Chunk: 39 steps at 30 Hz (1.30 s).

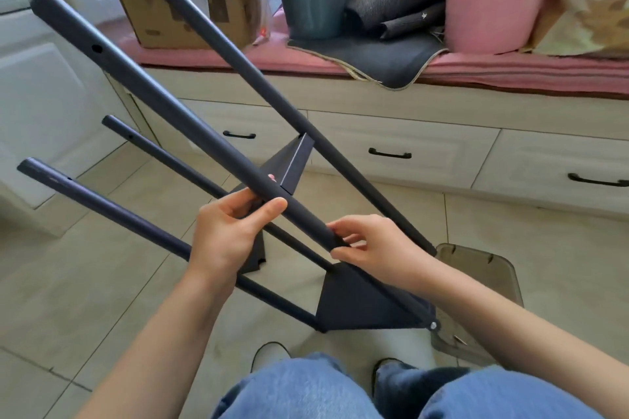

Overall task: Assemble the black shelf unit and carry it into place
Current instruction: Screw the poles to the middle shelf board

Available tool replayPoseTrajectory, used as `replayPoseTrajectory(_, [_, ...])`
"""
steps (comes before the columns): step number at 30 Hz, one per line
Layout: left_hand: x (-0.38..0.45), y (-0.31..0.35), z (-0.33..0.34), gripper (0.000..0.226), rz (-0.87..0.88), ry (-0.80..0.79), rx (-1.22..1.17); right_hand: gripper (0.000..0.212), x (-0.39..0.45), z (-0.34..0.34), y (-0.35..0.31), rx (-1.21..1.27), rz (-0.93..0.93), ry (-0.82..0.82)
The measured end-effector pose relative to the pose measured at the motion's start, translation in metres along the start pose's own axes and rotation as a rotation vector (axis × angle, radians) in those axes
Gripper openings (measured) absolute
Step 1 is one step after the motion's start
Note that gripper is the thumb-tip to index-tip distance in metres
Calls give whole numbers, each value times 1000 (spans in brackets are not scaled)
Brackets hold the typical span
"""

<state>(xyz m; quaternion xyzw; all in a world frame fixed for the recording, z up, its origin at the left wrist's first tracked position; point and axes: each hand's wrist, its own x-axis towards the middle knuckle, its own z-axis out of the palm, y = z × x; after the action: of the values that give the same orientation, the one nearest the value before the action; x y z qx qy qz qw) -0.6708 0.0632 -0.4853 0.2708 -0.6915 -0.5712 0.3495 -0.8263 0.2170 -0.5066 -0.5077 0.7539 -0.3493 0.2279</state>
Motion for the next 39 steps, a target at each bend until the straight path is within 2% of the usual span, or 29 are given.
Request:
replayPoseTrajectory(3, [6,-11,-17,30,-55,51,-46,31,0,4,20,-51,77,-56])
replayPoseTrajectory(10, [14,-43,-20,54,-184,186,-218,37,12,11,36,-113,-1,49])
replayPoseTrajectory(20, [-5,-95,-14,15,-353,311,-477,34,15,24,45,-210,9,16])
replayPoseTrajectory(26, [-19,-115,-14,23,-410,370,-538,31,17,32,58,-277,13,12])
replayPoseTrajectory(35, [-40,-132,-4,8,-536,413,-592,31,5,24,63,-245,15,28])
replayPoseTrajectory(39, [-47,-132,1,8,-562,406,-588,24,-13,17,64,-238,-13,108])
